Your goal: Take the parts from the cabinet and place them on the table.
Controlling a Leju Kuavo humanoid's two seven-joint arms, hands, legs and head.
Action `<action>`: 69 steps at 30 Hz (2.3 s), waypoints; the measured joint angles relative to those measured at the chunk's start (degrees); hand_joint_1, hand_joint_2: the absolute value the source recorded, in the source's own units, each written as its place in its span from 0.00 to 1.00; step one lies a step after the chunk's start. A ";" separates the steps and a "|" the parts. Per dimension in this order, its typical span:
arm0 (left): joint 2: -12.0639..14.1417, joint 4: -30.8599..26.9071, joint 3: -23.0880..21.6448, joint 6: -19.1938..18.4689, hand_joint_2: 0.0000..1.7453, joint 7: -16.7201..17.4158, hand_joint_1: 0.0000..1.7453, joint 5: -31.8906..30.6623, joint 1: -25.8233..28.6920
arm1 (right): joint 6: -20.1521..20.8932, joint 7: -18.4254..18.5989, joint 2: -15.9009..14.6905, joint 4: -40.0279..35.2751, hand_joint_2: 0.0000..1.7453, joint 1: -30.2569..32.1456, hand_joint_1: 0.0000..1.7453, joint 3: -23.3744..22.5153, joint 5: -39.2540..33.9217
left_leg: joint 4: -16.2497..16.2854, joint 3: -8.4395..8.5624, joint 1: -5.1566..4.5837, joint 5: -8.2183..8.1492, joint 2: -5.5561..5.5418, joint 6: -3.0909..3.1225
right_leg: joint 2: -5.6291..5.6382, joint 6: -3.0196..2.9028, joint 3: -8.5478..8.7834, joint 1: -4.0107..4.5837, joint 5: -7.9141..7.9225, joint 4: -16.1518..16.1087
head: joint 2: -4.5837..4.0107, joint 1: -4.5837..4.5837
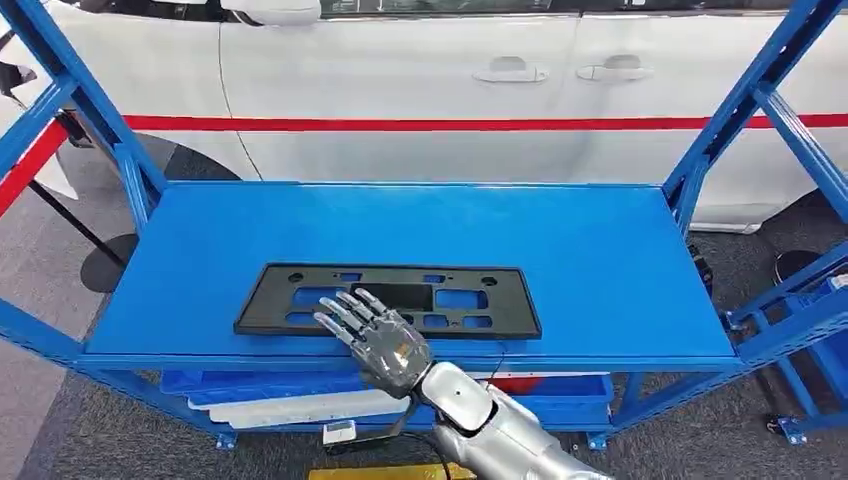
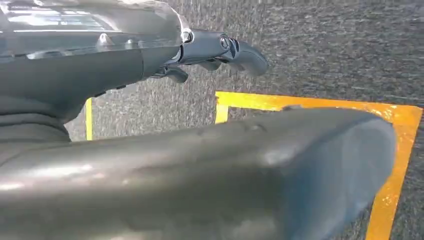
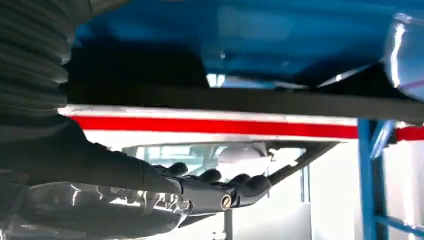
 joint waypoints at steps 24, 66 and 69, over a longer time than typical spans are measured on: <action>0.85 0.07 0.02 0.22 0.00 -0.13 0.00 -0.48 0.01 | -2.54 11.82 4.55 19.51 1.00 -10.83 1.00 -4.98 11.47 | 0.57 -0.77 0.93 0.10 -0.05 0.42 | 0.16 2.31 -9.14 -0.92 -8.26 18.24 | 0.00 0.00; 1.73 0.13 0.02 -3.78 1.00 -7.52 0.00 -0.46 -0.10 | 7.27 -27.98 1.96 -0.79 1.00 -5.62 1.00 -22.84 -39.57 | 2.79 -1.02 0.93 -1.99 0.10 -1.84 | -0.02 -0.64 1.20 -0.81 0.60 -1.65 | 0.00 -0.02; 1.90 0.13 0.22 -4.63 1.00 -7.63 0.00 -0.07 -0.05 | 16.20 -29.29 -1.17 -14.57 1.00 -0.21 1.00 -23.93 -55.72 | 16.03 -7.14 1.08 -8.54 0.11 -2.47 | -0.30 -0.75 0.99 -0.71 0.52 -1.57 | 0.00 -0.02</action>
